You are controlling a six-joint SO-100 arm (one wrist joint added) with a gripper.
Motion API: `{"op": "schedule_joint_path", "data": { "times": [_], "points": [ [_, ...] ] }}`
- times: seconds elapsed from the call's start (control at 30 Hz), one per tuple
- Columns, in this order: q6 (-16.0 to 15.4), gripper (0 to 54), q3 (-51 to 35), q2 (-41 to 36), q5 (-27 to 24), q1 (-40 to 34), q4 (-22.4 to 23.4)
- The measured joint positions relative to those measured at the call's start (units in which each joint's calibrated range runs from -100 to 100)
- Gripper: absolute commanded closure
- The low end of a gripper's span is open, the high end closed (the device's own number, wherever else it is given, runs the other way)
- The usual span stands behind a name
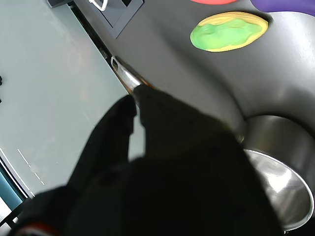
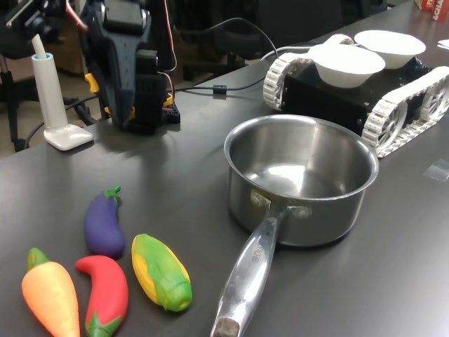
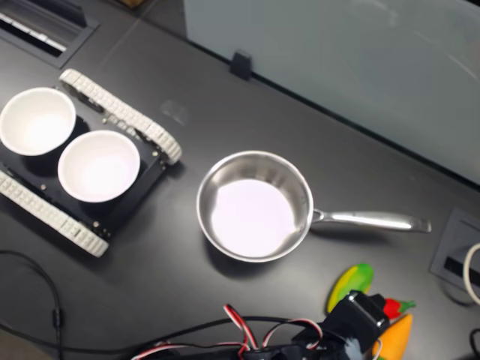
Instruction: Pick up the chilli and place them in the pan
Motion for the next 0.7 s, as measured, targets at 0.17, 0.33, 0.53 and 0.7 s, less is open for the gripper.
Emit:
{"op": "schedule_joint_path", "data": {
  "times": [0.17,0.33,0.53,0.7],
  "points": [
    [-0.6,42.9,0.0,2.4,0.9,1.4,-1.8],
    [-2.2,39.2,1.2,3.8,2.9,3.3,-3.7],
    [-2.3,35.0,1.7,7.2,5.3,4.1,-5.2],
    [-2.5,31.3,1.7,9.2,7.5,5.2,-6.5]
  ]
}}
